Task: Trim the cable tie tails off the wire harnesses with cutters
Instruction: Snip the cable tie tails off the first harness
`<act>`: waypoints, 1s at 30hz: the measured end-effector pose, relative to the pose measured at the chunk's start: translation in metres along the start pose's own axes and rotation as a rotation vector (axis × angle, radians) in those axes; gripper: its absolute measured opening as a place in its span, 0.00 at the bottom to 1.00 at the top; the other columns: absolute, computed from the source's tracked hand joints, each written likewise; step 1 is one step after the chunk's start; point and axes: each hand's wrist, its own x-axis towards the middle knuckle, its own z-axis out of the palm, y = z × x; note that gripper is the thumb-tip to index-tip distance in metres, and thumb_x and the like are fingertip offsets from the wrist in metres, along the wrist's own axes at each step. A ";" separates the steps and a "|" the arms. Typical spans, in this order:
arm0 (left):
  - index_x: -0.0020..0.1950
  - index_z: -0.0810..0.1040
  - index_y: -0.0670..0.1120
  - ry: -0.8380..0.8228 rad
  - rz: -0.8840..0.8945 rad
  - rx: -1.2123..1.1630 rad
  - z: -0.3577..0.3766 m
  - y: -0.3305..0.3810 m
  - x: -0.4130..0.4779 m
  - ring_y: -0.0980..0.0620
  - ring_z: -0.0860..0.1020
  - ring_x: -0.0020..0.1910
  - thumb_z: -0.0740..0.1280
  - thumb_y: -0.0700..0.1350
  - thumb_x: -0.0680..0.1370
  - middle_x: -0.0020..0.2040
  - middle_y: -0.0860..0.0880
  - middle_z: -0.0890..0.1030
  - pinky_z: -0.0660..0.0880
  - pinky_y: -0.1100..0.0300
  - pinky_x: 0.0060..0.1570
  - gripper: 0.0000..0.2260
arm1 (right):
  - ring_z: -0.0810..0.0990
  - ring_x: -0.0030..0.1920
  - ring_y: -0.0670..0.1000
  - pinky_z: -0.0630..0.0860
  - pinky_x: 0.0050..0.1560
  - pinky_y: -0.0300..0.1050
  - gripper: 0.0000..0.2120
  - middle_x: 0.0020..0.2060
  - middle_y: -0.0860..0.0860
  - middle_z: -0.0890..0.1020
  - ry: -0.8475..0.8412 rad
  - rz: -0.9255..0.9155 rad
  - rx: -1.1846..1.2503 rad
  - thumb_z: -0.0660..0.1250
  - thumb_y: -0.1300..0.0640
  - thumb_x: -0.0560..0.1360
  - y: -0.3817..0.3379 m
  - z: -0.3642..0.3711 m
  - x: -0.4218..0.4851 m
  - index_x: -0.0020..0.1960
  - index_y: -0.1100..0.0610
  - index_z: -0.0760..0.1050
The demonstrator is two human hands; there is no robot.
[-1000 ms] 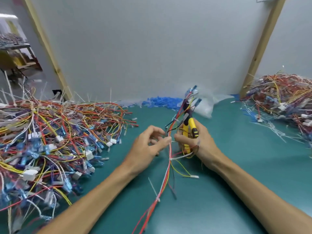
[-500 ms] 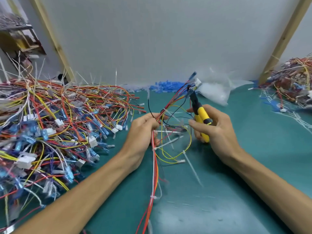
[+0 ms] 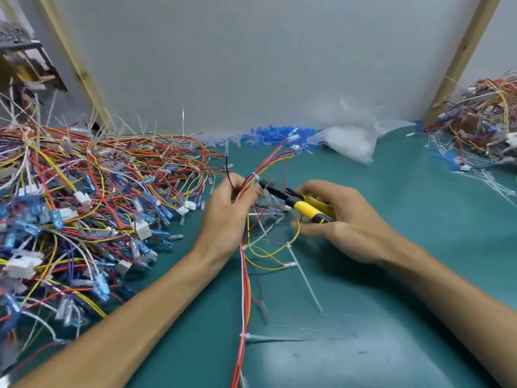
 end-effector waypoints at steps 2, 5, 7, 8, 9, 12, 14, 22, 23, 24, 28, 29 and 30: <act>0.51 0.74 0.41 0.019 0.032 -0.029 -0.002 -0.001 0.001 0.59 0.79 0.34 0.65 0.38 0.84 0.39 0.41 0.82 0.74 0.70 0.37 0.03 | 0.73 0.37 0.51 0.73 0.42 0.54 0.10 0.37 0.55 0.78 0.026 0.032 0.103 0.78 0.55 0.71 -0.002 0.003 0.000 0.48 0.56 0.80; 0.60 0.71 0.41 0.016 -0.042 -0.140 -0.002 -0.001 0.003 0.52 0.81 0.30 0.63 0.37 0.85 0.39 0.33 0.82 0.75 0.66 0.32 0.05 | 0.70 0.34 0.50 0.68 0.38 0.48 0.12 0.35 0.58 0.78 0.098 0.072 0.221 0.75 0.51 0.68 -0.005 0.006 0.001 0.46 0.55 0.79; 0.59 0.75 0.41 -0.013 -0.071 -0.156 -0.003 -0.003 0.004 0.50 0.80 0.30 0.63 0.38 0.85 0.37 0.38 0.82 0.76 0.63 0.32 0.04 | 0.71 0.34 0.50 0.68 0.38 0.47 0.13 0.37 0.59 0.80 0.146 0.075 0.263 0.76 0.51 0.67 -0.006 0.008 0.001 0.49 0.52 0.78; 0.56 0.77 0.41 -0.018 -0.076 -0.161 -0.003 -0.003 0.004 0.49 0.80 0.30 0.63 0.39 0.85 0.37 0.40 0.82 0.77 0.63 0.32 0.04 | 0.72 0.34 0.49 0.68 0.39 0.46 0.13 0.38 0.58 0.80 0.165 0.075 0.286 0.75 0.52 0.68 -0.006 0.008 0.001 0.50 0.52 0.78; 0.55 0.78 0.41 -0.011 -0.085 -0.172 -0.004 -0.004 0.004 0.49 0.79 0.31 0.64 0.40 0.85 0.38 0.42 0.81 0.78 0.63 0.32 0.05 | 0.72 0.34 0.49 0.68 0.40 0.47 0.14 0.39 0.58 0.80 0.182 0.074 0.305 0.75 0.52 0.68 -0.005 0.009 0.001 0.51 0.53 0.77; 0.52 0.81 0.42 0.043 -0.085 -0.146 -0.007 -0.007 0.006 0.54 0.78 0.36 0.65 0.40 0.84 0.42 0.46 0.79 0.77 0.65 0.37 0.06 | 0.72 0.35 0.50 0.70 0.42 0.50 0.15 0.40 0.58 0.78 0.228 0.097 0.346 0.75 0.52 0.69 -0.002 0.011 0.003 0.51 0.58 0.78; 0.50 0.82 0.43 0.076 -0.049 -0.099 -0.009 -0.008 0.006 0.59 0.77 0.38 0.65 0.39 0.84 0.42 0.48 0.81 0.73 0.70 0.40 0.07 | 0.71 0.34 0.50 0.69 0.41 0.50 0.14 0.35 0.53 0.76 0.261 0.136 0.380 0.75 0.52 0.69 0.003 0.012 0.004 0.51 0.56 0.79; 0.53 0.76 0.42 0.022 -0.027 -0.229 -0.007 -0.008 0.005 0.52 0.71 0.30 0.61 0.36 0.85 0.30 0.51 0.73 0.74 0.59 0.32 0.05 | 0.66 0.29 0.48 0.62 0.35 0.44 0.08 0.29 0.43 0.70 0.354 0.287 0.451 0.72 0.54 0.66 0.012 0.008 0.008 0.43 0.53 0.76; 0.54 0.75 0.42 0.010 -0.042 -0.260 -0.006 -0.008 0.005 0.53 0.69 0.28 0.61 0.36 0.85 0.28 0.54 0.72 0.72 0.59 0.31 0.04 | 0.65 0.29 0.48 0.62 0.34 0.44 0.07 0.29 0.43 0.69 0.354 0.280 0.452 0.72 0.54 0.66 0.012 0.008 0.008 0.42 0.52 0.75; 0.55 0.74 0.42 -0.001 -0.058 -0.286 -0.006 -0.007 0.005 0.54 0.68 0.27 0.62 0.36 0.84 0.27 0.54 0.70 0.71 0.58 0.30 0.04 | 0.64 0.30 0.49 0.62 0.35 0.44 0.08 0.29 0.43 0.68 0.357 0.270 0.445 0.72 0.54 0.67 0.012 0.009 0.008 0.41 0.52 0.74; 0.53 0.76 0.45 -0.005 -0.054 -0.225 -0.003 -0.006 0.003 0.50 0.66 0.27 0.66 0.36 0.79 0.27 0.50 0.69 0.70 0.56 0.30 0.05 | 0.64 0.35 0.54 0.63 0.39 0.53 0.09 0.31 0.47 0.68 0.405 0.211 0.386 0.71 0.50 0.70 0.012 0.013 0.007 0.42 0.52 0.72; 0.52 0.76 0.45 -0.009 -0.040 -0.197 -0.003 -0.005 0.002 0.48 0.67 0.27 0.66 0.37 0.77 0.28 0.50 0.69 0.70 0.54 0.30 0.06 | 0.65 0.35 0.54 0.64 0.40 0.54 0.10 0.32 0.48 0.68 0.418 0.192 0.364 0.71 0.50 0.71 0.011 0.014 0.007 0.42 0.53 0.72; 0.52 0.77 0.45 -0.020 -0.024 -0.176 -0.002 -0.004 0.001 0.47 0.68 0.28 0.66 0.37 0.76 0.28 0.49 0.70 0.70 0.52 0.31 0.07 | 0.66 0.35 0.54 0.66 0.39 0.55 0.11 0.32 0.49 0.69 0.429 0.172 0.341 0.71 0.49 0.71 0.011 0.015 0.007 0.43 0.54 0.72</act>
